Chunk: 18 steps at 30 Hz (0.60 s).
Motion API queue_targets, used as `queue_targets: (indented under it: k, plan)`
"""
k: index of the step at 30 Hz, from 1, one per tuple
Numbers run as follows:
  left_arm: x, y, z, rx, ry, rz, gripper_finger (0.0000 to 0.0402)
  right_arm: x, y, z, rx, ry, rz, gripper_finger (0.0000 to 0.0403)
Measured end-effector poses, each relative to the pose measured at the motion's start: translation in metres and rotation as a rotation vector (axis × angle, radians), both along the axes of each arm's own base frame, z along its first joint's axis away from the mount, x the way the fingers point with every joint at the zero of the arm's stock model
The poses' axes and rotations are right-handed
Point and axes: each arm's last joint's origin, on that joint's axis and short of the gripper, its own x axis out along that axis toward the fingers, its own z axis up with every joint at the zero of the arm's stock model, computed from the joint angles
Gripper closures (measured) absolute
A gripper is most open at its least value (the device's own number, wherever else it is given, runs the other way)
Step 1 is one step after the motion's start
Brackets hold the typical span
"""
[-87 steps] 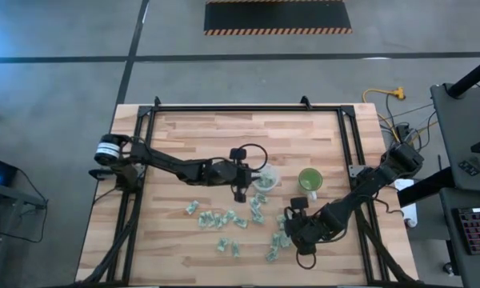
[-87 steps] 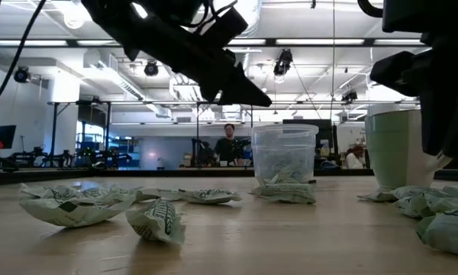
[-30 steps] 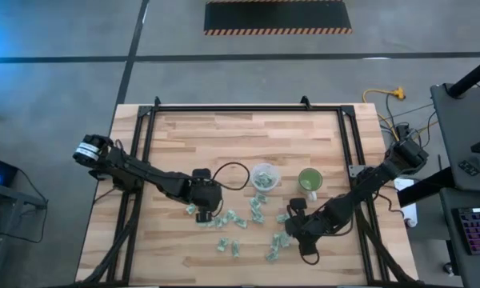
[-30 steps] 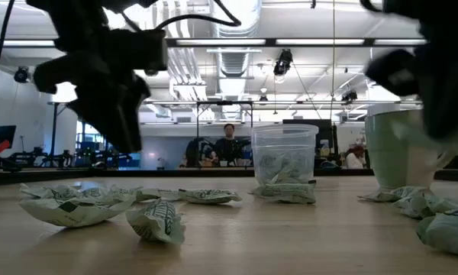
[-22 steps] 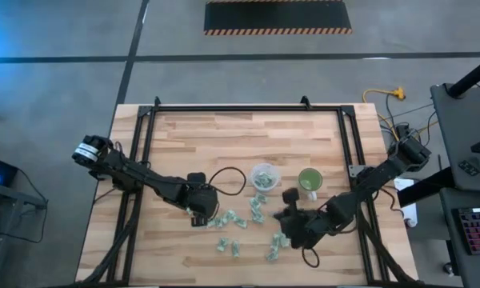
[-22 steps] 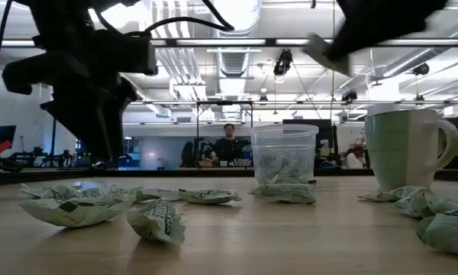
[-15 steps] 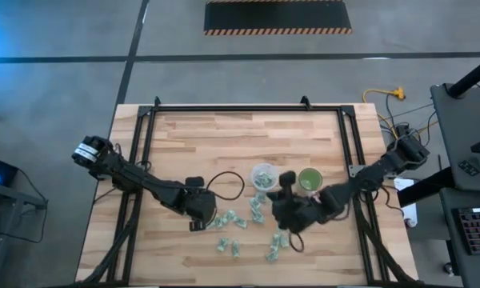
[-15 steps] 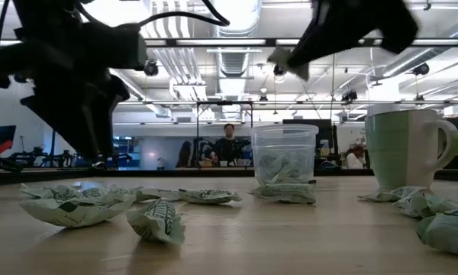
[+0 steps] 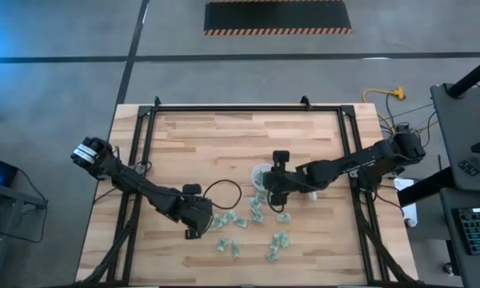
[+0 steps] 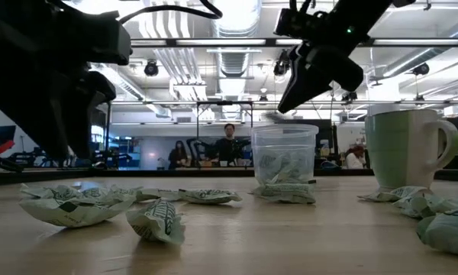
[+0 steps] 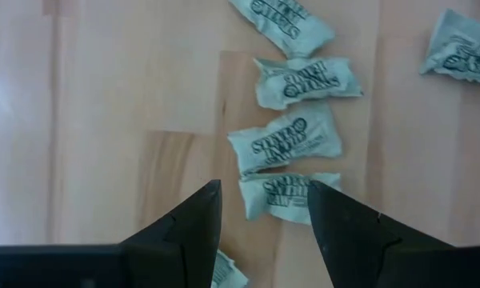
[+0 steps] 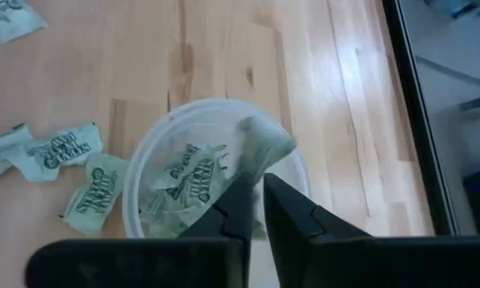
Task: Pick and place Stevia / Truvia into bins
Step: Put the green stevia packet into the transparent container
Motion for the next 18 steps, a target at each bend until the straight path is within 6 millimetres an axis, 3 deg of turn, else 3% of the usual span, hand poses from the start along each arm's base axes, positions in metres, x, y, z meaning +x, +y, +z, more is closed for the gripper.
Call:
queue_targets:
  k: [9,14,18]
  plan:
    - [-0.01,0.002,-0.002,-0.014,0.102,0.058,0.0232,0.0,-0.001,0.0,-0.016,0.006,0.008,0.0297]
    - [-0.025,0.011,-0.006,0.035,0.237,0.219,0.0232,-0.002,0.01,0.001,-0.016,0.005,0.047,0.0279]
    - [-0.027,0.012,-0.013,0.028,0.229,0.237,0.0232,-0.006,0.022,0.0,-0.01,0.014,0.085,0.0274]
